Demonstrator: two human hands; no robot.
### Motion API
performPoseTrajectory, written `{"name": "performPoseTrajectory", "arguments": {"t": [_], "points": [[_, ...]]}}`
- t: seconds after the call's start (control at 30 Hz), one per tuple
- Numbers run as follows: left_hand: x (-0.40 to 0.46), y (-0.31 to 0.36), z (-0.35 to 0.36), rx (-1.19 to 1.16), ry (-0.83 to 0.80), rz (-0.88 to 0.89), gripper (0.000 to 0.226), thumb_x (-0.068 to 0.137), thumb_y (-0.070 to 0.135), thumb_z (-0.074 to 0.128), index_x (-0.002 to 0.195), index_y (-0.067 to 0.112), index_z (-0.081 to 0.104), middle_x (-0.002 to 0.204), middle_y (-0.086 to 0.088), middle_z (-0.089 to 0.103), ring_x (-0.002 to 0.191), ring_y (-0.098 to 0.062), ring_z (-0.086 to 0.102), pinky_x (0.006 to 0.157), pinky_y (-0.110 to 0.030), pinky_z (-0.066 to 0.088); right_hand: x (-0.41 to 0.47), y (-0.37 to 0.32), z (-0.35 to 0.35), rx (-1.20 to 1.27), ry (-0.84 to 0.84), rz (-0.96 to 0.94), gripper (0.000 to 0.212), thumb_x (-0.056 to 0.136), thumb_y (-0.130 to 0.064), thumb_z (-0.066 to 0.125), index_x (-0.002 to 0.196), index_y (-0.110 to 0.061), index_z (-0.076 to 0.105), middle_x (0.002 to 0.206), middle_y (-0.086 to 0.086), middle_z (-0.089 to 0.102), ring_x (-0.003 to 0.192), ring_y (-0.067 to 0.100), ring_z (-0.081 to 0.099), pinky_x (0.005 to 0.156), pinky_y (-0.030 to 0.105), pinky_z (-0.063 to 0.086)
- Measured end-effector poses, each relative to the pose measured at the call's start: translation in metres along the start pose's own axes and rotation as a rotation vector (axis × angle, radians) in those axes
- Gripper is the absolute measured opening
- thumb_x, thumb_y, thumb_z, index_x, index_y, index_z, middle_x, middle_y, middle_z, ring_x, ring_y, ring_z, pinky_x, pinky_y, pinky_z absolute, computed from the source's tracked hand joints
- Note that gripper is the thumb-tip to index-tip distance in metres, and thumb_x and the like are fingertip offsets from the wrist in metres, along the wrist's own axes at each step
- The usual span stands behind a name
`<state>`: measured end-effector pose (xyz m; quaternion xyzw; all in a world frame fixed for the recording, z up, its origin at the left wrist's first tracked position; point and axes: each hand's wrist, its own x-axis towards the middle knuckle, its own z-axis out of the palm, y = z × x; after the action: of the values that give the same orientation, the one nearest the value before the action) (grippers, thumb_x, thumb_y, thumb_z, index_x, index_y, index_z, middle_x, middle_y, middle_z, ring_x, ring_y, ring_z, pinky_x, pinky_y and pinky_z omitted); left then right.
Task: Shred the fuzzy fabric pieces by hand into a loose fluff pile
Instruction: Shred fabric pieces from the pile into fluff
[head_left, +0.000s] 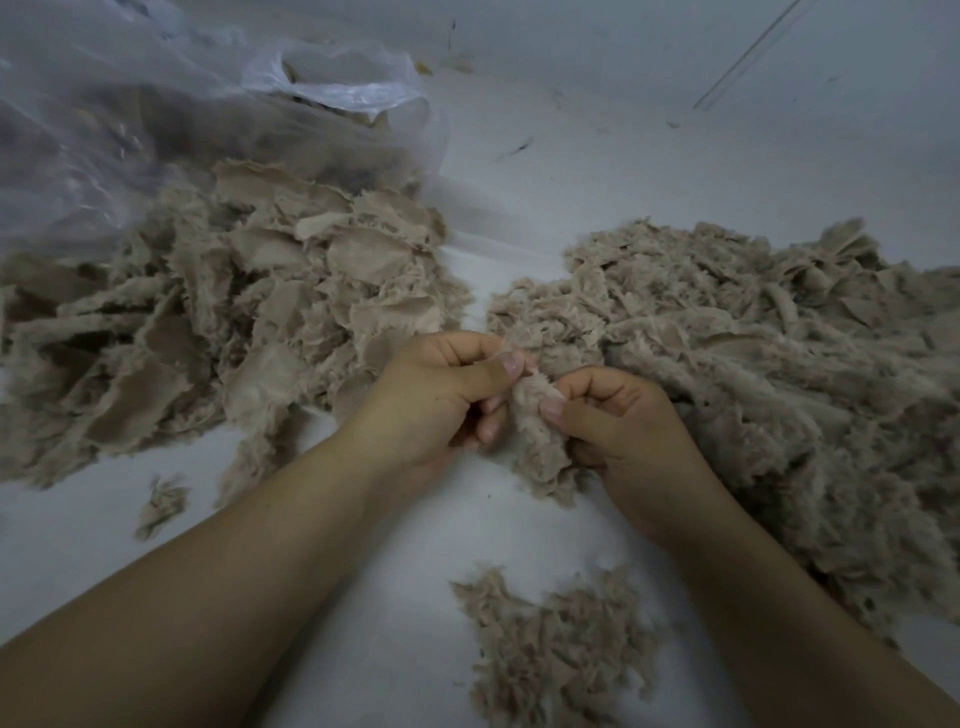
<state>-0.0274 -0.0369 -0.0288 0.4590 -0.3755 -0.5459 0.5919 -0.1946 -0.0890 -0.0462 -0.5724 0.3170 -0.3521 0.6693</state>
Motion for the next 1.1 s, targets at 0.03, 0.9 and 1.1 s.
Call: {"name": "performPoseTrajectory", "arguments": {"t": [0.03, 0.9, 1.1], "points": [[0.000, -0.001, -0.001, 0.011, 0.004, 0.007, 0.015, 0.082, 0.015, 0.066, 0.079, 0.001, 0.069, 0.049, -0.003, 0.044, 0.037, -0.016, 0.041, 0.036, -0.017, 0.030, 0.000, -0.001, 0.000, 0.022, 0.000, 0.010, 0.013, 0.075, -0.016, 0.070, 0.062, -0.019, 0.070, 0.052, -0.002, 0.054, 0.037, 0.002, 0.036, 0.038, 0.012, 0.031], [-0.002, -0.005, 0.013, 0.342, -0.130, 0.066, 0.040, 0.065, 0.026, 0.084, 0.092, 0.012, 0.058, 0.071, -0.009, 0.063, 0.036, -0.018, 0.051, 0.034, -0.020, 0.036, -0.003, -0.007, 0.000, 0.194, 0.031, 0.027, 0.016, 0.079, -0.022, 0.068, 0.063, -0.021, 0.068, 0.055, 0.003, 0.060, 0.046, 0.014, 0.053, 0.049, 0.025, 0.040], [-0.001, -0.008, 0.014, 0.080, -0.107, 0.142, 0.033, 0.096, -0.003, 0.052, 0.076, 0.018, 0.067, 0.057, -0.017, 0.060, 0.039, -0.021, 0.057, 0.037, -0.024, 0.044, -0.004, -0.009, 0.000, 0.235, -0.025, -0.049, 0.022, 0.094, -0.017, 0.053, 0.077, -0.013, 0.066, 0.050, -0.008, 0.058, 0.041, 0.000, 0.050, 0.042, 0.013, 0.038]]}}
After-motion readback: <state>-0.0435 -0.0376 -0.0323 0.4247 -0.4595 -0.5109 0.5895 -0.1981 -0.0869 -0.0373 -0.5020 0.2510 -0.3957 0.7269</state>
